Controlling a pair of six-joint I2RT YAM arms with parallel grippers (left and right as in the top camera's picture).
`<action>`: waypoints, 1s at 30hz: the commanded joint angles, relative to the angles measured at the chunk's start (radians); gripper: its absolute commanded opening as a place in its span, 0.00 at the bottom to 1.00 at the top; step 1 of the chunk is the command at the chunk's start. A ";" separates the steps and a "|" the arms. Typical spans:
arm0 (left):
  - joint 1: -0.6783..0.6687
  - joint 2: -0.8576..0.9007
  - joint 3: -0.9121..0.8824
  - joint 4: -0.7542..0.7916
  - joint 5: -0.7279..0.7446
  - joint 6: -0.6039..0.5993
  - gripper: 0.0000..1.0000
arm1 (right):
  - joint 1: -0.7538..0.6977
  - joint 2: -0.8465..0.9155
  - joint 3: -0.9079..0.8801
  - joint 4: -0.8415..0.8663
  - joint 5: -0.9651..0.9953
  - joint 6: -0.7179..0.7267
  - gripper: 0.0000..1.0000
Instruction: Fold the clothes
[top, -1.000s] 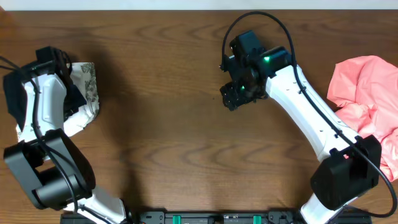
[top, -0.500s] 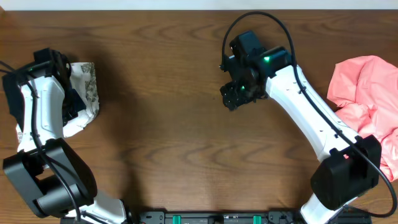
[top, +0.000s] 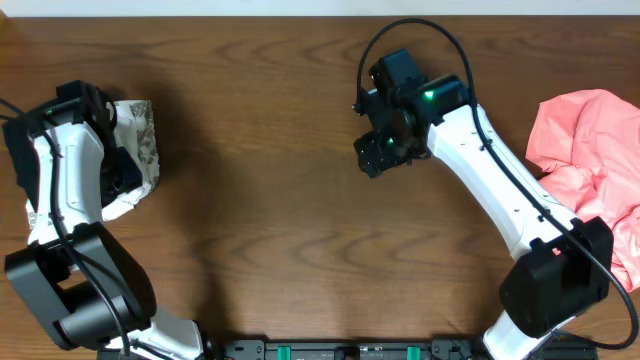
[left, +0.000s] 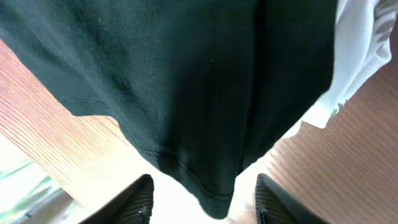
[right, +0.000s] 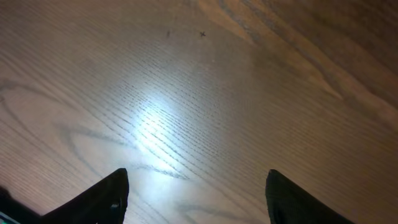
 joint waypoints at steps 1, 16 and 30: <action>0.001 -0.016 0.002 0.000 0.006 -0.005 0.62 | -0.006 -0.002 0.007 -0.001 0.003 -0.005 0.68; 0.004 -0.210 0.264 0.111 -0.217 0.006 0.98 | -0.006 -0.002 0.007 0.028 0.003 -0.004 0.68; 0.009 0.116 0.264 0.211 -0.608 0.014 0.98 | -0.006 -0.002 0.007 0.017 -0.014 0.019 0.67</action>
